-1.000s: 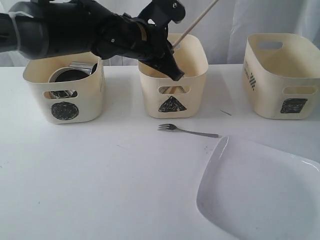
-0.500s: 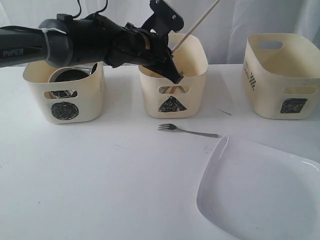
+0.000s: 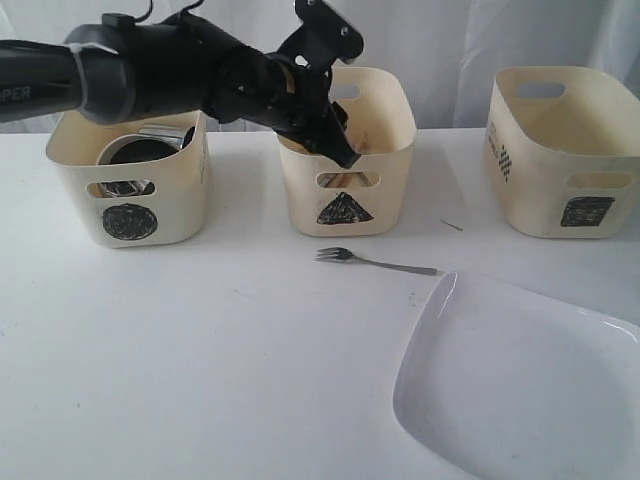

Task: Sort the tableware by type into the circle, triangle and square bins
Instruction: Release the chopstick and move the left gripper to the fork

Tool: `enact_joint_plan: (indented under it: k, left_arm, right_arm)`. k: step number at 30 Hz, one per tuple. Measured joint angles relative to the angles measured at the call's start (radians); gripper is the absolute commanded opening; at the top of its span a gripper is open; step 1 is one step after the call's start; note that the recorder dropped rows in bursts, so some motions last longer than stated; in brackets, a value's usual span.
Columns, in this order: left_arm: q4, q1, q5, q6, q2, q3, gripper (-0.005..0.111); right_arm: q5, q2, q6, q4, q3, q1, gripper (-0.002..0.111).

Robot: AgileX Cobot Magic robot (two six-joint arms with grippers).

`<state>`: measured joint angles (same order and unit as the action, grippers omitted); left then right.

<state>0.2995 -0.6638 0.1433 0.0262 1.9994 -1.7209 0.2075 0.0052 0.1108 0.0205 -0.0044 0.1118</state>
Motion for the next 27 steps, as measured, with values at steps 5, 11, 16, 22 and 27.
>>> enact_joint_plan:
  k: [5, 11, 16, 22, 27]
  left_arm:
    - [-0.023, -0.009, 0.169, 0.061, -0.050, -0.002, 0.052]
    - [-0.387, -0.064, 0.328, 0.490, -0.078, -0.002, 0.052]
    - [-0.538, -0.083, 0.361, 0.673, -0.027, -0.004, 0.052]
    - [-0.572, -0.083, 0.364, 0.850, 0.065, -0.004, 0.052]
    - [-0.578, -0.083, 0.220, 0.912, 0.120, -0.004, 0.052]
  right_arm:
    - [0.000, 0.000, 0.000, 0.000, 0.000, 0.000, 0.000]
    - [0.000, 0.000, 0.000, 0.000, 0.000, 0.000, 0.000]
    - [0.000, 0.000, 0.000, 0.000, 0.000, 0.000, 0.000]
    - [0.000, 0.000, 0.000, 0.000, 0.000, 0.000, 0.000]
    - [0.000, 0.000, 0.000, 0.000, 0.000, 0.000, 0.000]
